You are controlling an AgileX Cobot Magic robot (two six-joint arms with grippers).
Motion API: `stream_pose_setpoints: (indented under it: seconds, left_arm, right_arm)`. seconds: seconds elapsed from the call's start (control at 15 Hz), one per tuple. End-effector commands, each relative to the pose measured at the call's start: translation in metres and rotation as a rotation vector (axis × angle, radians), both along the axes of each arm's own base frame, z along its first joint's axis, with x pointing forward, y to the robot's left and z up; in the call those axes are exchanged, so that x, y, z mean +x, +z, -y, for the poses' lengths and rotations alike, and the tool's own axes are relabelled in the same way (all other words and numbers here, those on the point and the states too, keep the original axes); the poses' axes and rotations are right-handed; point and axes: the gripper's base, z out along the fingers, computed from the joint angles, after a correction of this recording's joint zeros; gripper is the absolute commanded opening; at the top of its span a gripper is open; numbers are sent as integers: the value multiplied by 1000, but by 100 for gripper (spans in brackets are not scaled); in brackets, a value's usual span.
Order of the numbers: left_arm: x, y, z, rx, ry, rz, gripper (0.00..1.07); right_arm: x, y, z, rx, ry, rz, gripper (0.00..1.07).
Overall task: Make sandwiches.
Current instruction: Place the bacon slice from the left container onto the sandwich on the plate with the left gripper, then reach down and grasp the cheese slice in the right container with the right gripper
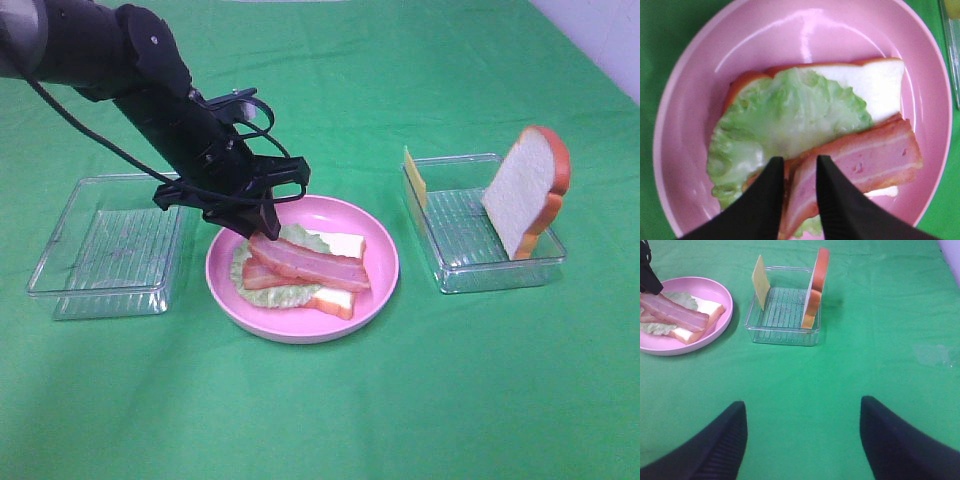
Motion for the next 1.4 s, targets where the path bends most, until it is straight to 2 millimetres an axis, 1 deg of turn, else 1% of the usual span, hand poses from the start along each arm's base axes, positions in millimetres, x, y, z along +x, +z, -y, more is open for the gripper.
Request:
stream_pose_setpoints:
  seconds: [0.07,0.13,0.27,0.4,0.47,0.6,0.67,0.8,0.87,0.93,1.07,1.27,1.33,1.4]
  left_arm:
    - [2,28,0,-28,29,92,67]
    - [1,42,-2,-31,26,139,77]
    - [-3,72,-8,-9,-5,229,79]
    - [-15,104,-19,51,-61,302,79]
    - [-19,113,-22,67,-75,313,79]
    - [-39,148,-36,131,-123,344,79]
    - [-61,178,-53,212,-157,368,79]
    - [-84,205,-70,256,-136,371,79]
    - [-90,211,-73,258,-123,366,79]
    - [-102,221,-80,266,-119,360,79]
    - [-123,230,-90,272,-123,344,79]
    - [-149,218,-103,296,-138,291,79]
    - [-174,206,-115,312,-156,260,79]
    - [-187,200,-122,316,-160,254,79]
  right_arm:
    - [0,0,1,1,-16,18,62]
    - [0,0,1,1,-16,18,62]
    - [0,0,1,1,-16,18,62]
    - [0,0,1,1,-16,18,62]
    - [0,0,1,1,-16,18,62]
    - [0,0,1,1,-16,18,62]
    - [0,0,1,1,-16,18,62]
    - [0,0,1,1,-16,18,62]
    - [0,0,1,1,-16,18,62]
    - [0,0,1,1,-16,18,62]
    - [0,0,1,1,-16,18,62]
    - [0,0,1,1,-16,18,62]
    - [0,0,1,1,-16,18,62]
    - [0,0,1,1,-16,18,62]
